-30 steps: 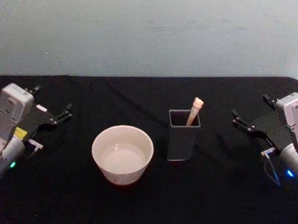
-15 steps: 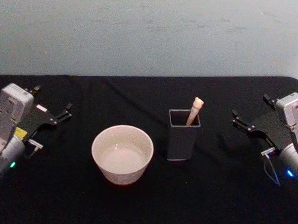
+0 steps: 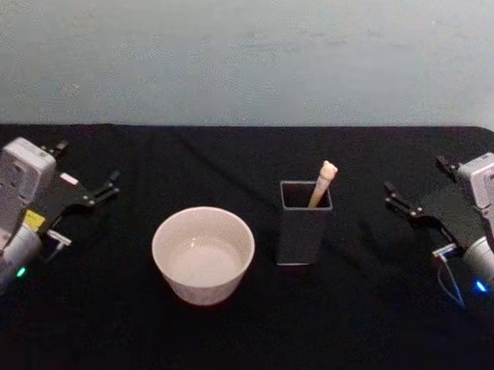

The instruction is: Pick up the stirring spoon with one hand, stir inside the cup, then place it back in its original position.

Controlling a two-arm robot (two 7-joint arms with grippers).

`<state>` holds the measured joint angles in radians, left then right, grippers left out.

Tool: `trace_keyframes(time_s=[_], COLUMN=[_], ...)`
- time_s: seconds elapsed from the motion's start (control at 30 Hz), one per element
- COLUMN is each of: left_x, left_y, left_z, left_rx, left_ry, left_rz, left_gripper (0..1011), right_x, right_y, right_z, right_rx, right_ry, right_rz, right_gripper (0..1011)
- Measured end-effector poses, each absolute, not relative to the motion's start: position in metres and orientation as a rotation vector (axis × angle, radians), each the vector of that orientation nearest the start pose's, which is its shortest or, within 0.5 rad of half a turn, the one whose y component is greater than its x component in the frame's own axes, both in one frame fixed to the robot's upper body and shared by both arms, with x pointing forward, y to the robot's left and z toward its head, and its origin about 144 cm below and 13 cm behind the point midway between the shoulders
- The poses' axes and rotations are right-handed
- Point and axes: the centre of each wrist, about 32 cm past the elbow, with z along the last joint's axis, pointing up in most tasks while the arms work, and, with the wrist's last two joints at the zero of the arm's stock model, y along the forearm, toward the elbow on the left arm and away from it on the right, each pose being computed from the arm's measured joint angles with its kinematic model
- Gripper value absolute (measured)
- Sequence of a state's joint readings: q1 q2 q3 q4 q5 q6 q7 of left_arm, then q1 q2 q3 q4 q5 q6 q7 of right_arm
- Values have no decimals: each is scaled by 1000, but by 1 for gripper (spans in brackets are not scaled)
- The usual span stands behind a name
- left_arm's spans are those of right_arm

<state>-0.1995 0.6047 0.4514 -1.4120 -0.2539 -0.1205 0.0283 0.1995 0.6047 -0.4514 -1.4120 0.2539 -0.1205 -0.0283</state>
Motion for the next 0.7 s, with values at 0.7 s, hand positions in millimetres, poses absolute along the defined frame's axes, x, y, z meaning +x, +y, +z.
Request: trace_keyframes(time_s=[0.7], left_x=[489], left_y=[310], left_z=[1140], left_rx=[304], left_ry=[-285], left_rz=[1248], left_gripper=[1001], right_x=[487], right_y=[-314], right_z=[1148], right_rx=[-230], right_ry=[-209], right_rz=[-1209], right_gripper=[1002])
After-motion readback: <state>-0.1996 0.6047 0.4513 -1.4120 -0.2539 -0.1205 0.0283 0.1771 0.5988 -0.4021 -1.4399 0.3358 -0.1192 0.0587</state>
